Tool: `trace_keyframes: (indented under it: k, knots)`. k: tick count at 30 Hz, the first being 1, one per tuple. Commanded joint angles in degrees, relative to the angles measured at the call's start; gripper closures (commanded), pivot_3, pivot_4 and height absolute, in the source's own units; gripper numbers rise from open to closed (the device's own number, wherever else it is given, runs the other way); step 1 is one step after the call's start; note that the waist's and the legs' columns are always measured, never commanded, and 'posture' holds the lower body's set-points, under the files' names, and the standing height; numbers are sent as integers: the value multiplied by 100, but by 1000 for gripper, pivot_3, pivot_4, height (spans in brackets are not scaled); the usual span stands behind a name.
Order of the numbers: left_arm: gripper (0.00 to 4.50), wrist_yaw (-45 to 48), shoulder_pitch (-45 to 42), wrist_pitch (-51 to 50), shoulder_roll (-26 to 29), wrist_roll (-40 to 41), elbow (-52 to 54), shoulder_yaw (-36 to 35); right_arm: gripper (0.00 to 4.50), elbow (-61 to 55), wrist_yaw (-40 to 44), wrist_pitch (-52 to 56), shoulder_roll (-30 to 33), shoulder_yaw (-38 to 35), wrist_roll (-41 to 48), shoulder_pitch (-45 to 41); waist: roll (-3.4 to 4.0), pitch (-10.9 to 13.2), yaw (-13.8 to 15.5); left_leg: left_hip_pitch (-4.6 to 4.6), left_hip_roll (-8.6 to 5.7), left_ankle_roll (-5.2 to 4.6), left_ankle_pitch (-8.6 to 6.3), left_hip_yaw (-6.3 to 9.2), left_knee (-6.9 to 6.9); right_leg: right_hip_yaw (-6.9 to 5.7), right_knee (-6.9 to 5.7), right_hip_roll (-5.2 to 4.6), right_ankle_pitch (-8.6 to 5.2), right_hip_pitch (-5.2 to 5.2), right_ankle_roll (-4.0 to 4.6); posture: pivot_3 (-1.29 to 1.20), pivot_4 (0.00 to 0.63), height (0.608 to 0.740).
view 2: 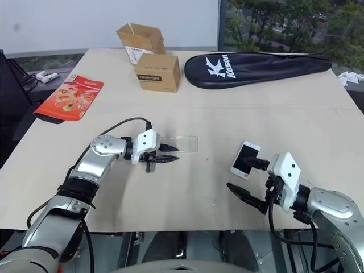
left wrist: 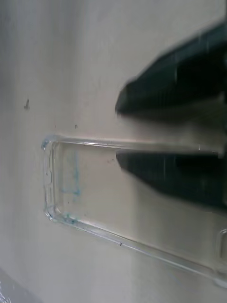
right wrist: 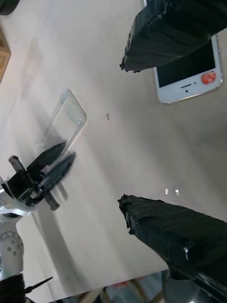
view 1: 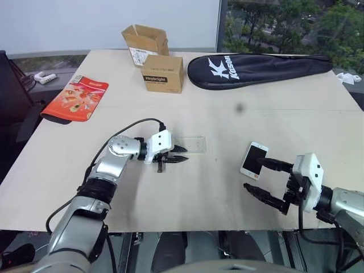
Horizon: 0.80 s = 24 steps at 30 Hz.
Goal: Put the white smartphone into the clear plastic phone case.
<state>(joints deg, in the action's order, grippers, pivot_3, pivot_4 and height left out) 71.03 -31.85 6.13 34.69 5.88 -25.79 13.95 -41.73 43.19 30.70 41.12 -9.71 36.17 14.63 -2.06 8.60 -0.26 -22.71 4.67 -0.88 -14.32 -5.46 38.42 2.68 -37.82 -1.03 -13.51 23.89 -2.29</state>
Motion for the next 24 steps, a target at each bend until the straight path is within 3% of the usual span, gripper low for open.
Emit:
trace_keyframes:
  k: [1,11,19,24]
  knots:
    - [4434,130,11,-312,95,-146,311,112,0,-152,-5,-44,68,-90,11,-46,1,-2,-21,0,0,0,0,0,1,1,0,0,0,-2,0,0,150,732]
    - [4434,641,351,-2133,267,252,3059,633,0,38,81,-38,189,-257,46,-143,1,0,-25,-30,-3,-9,-7,19,-12,-11,12,3,1,12,1,0,150,732]
    - [4434,163,467,-2887,192,48,3469,843,0,-121,-36,61,236,-454,95,-60,2,1,-34,-25,-6,-13,-9,37,-10,-18,6,4,-8,8,-7,0,150,732]
    - [4434,-279,476,-3951,13,332,3982,739,0,-157,-125,119,238,-522,117,-33,1,1,-33,-25,-11,-12,-9,37,-7,-15,8,0,-13,4,-15,0,150,732]
